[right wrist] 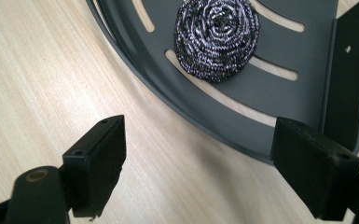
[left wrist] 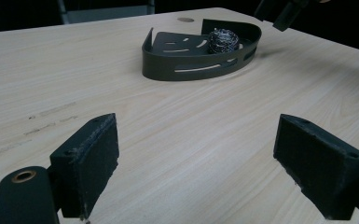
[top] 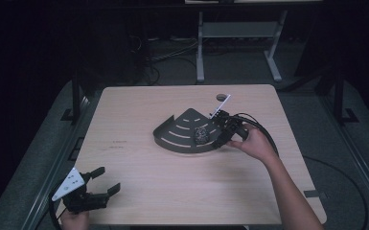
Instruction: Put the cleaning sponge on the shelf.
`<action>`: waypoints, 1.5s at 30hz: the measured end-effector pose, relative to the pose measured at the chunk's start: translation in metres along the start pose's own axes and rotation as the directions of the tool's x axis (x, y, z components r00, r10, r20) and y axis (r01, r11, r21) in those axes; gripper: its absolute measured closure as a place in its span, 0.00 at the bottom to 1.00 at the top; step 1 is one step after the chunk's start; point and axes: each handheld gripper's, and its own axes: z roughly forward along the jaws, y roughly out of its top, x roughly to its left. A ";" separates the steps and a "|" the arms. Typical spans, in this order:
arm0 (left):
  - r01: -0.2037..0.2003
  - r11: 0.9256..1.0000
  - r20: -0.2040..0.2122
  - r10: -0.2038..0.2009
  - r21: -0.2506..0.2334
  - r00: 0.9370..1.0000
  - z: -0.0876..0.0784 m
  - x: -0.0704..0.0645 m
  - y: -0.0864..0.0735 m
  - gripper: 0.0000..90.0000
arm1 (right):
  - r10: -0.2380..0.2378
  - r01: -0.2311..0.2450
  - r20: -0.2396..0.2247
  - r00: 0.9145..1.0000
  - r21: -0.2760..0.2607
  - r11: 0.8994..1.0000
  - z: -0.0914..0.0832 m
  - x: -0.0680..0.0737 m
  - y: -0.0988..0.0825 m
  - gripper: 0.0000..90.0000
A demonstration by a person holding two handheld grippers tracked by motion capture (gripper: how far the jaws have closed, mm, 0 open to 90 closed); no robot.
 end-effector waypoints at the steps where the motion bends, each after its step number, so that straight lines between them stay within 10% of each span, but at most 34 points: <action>1: 0.000 1.000 0.000 0.000 0.000 1.000 0.000 0.000 0.000 0.15 | 0.002 -0.002 -0.001 1.000 -0.003 1.000 -0.001 0.000 -0.002 0.20; 45: -0.005 1.000 0.002 0.005 0.008 1.000 0.002 -0.001 0.000 0.15 | -0.014 0.014 0.001 1.000 -0.029 0.999 -0.008 0.023 -0.061 0.20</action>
